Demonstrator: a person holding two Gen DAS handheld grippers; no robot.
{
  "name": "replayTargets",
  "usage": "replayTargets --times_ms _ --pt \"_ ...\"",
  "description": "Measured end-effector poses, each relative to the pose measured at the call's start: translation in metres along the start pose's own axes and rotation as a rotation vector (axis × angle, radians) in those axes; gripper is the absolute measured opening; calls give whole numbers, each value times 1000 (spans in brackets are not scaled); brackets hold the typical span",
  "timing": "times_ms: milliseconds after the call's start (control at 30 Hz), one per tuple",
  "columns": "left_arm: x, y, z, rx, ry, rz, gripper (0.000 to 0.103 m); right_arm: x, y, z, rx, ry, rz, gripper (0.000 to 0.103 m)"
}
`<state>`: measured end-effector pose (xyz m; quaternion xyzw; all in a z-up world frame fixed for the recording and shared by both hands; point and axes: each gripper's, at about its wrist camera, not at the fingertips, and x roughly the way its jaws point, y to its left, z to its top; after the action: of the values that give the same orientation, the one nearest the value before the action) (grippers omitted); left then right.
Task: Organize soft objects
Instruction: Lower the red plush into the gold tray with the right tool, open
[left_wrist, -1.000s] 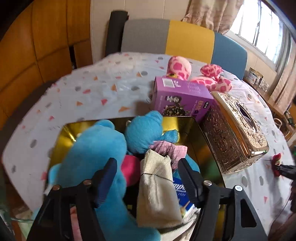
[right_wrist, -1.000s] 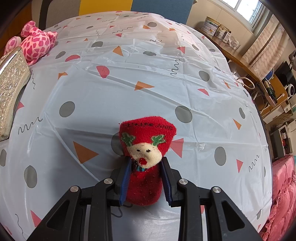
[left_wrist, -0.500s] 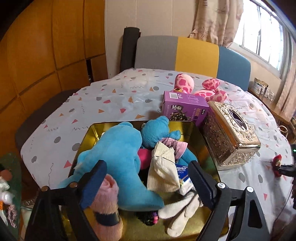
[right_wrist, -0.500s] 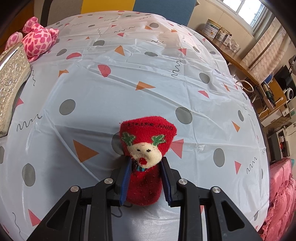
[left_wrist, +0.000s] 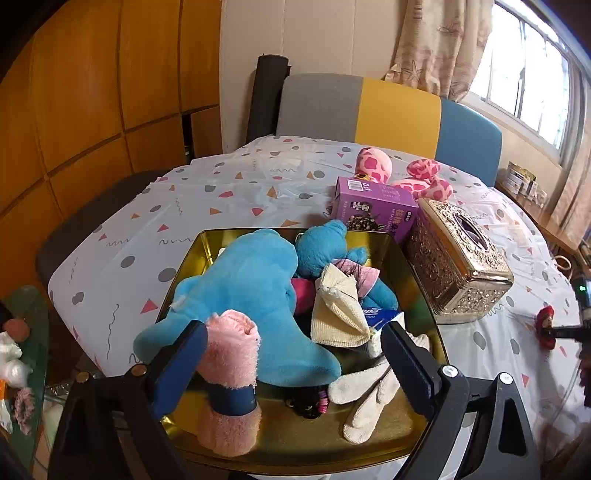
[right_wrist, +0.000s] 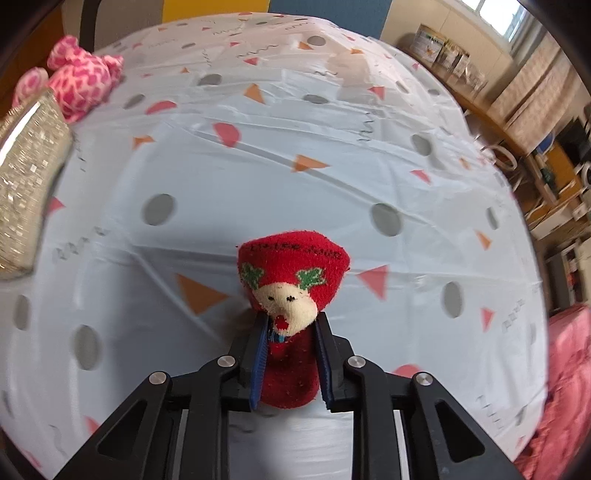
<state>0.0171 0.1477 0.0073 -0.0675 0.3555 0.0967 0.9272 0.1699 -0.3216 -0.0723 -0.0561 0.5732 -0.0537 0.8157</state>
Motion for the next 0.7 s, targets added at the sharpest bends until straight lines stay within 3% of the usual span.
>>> replayTargets --times_ms 133,300,500,700 --pt "-2 2 -1 5 -7 -3 96 -17 10 6 27 -32 44 19" --pt "-1 5 -2 6 -9 0 97 -62 24 6 56 -154 124 19" --pt "2 7 -5 3 6 -2 97 -114 75 3 -55 -280 231 19" --pt "1 11 -6 -4 5 0 98 -150 135 2 -165 -351 353 19"
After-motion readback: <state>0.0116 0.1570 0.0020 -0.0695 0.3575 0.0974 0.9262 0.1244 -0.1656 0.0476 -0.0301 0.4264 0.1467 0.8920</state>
